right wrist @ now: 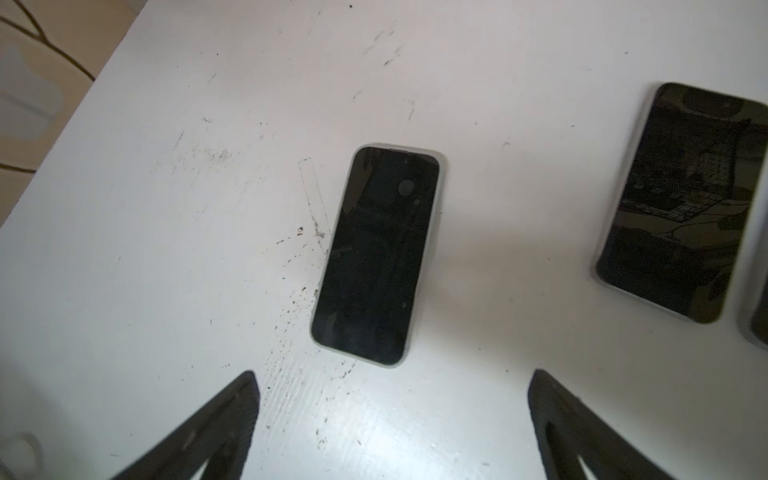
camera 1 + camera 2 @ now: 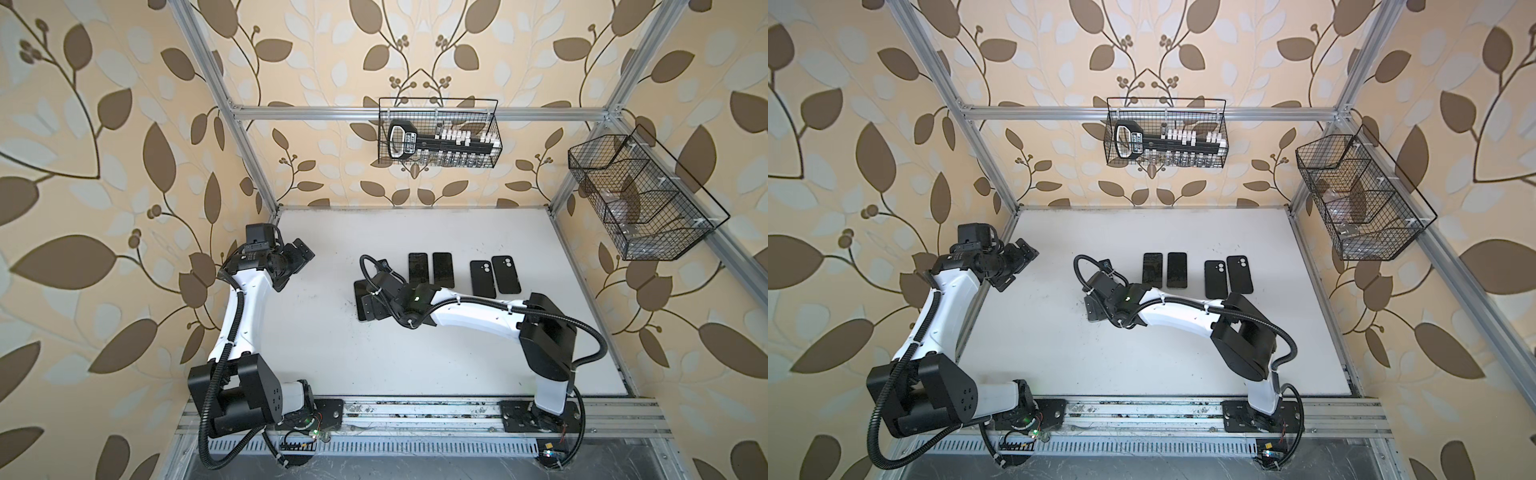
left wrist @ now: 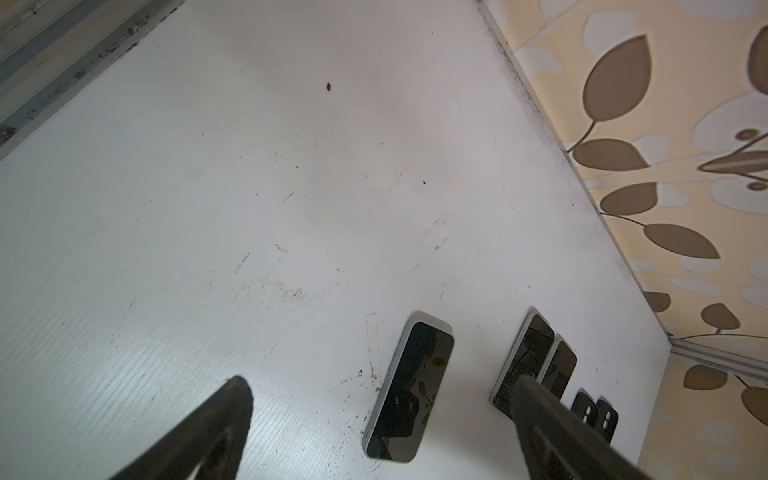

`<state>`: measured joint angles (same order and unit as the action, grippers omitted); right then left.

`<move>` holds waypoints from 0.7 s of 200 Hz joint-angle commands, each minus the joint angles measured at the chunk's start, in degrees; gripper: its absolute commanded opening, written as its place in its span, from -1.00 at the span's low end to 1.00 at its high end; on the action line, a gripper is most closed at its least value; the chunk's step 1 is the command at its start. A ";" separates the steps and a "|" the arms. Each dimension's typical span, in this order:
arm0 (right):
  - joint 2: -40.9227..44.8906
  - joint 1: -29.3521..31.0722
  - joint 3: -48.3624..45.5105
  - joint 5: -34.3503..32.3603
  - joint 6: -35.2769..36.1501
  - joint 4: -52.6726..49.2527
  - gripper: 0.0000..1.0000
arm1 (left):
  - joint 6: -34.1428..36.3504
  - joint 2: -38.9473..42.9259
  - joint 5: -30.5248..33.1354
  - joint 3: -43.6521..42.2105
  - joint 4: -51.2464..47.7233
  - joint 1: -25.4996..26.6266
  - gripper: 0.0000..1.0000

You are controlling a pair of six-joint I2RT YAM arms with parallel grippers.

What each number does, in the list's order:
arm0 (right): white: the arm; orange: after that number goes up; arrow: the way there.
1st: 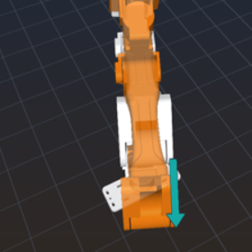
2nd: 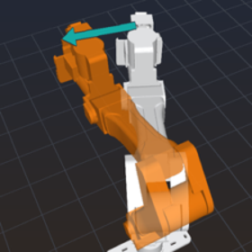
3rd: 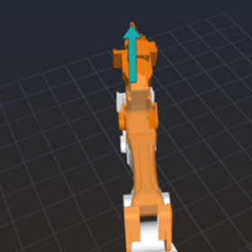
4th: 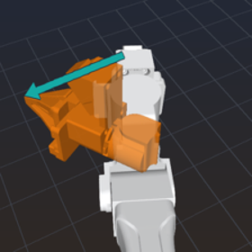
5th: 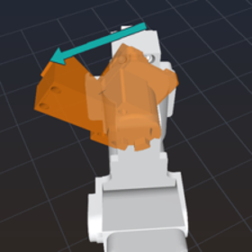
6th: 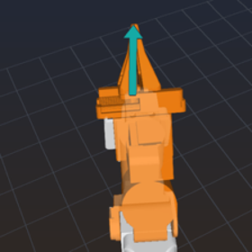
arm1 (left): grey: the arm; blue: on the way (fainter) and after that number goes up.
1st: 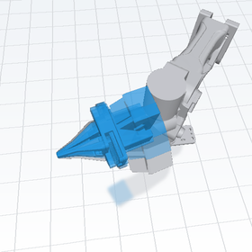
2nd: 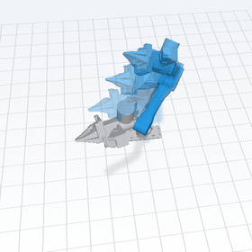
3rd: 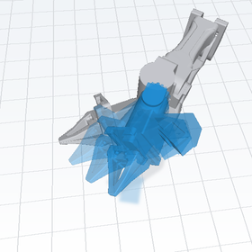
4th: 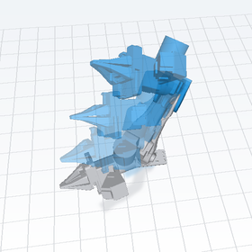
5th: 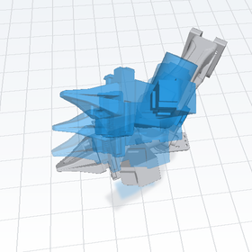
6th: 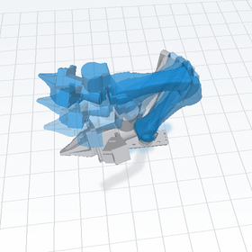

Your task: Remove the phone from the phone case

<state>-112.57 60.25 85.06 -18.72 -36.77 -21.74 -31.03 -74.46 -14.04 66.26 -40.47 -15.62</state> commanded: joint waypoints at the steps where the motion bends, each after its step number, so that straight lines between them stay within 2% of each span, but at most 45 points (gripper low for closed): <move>1: -3.73 0.75 4.13 -0.60 -3.13 -3.39 0.99 | 0.53 1.79 -1.39 -0.34 -0.14 -1.27 0.97; 22: -6.74 0.89 7.20 0.34 -4.82 -4.36 0.99 | 0.52 1.69 -2.57 -0.52 0.10 -2.37 0.97; 73: -13.48 1.54 16.08 -2.02 -7.93 -11.65 0.99 | 0.35 1.73 -3.03 -0.93 0.39 -3.76 0.97; 140: -20.76 0.70 24.72 -1.07 -7.36 -18.18 0.94 | 0.51 1.68 -3.62 -0.96 0.12 -4.25 0.97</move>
<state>-130.52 61.12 107.22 -19.51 -43.88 -35.48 -31.07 -74.41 -16.51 65.45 -40.49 -19.22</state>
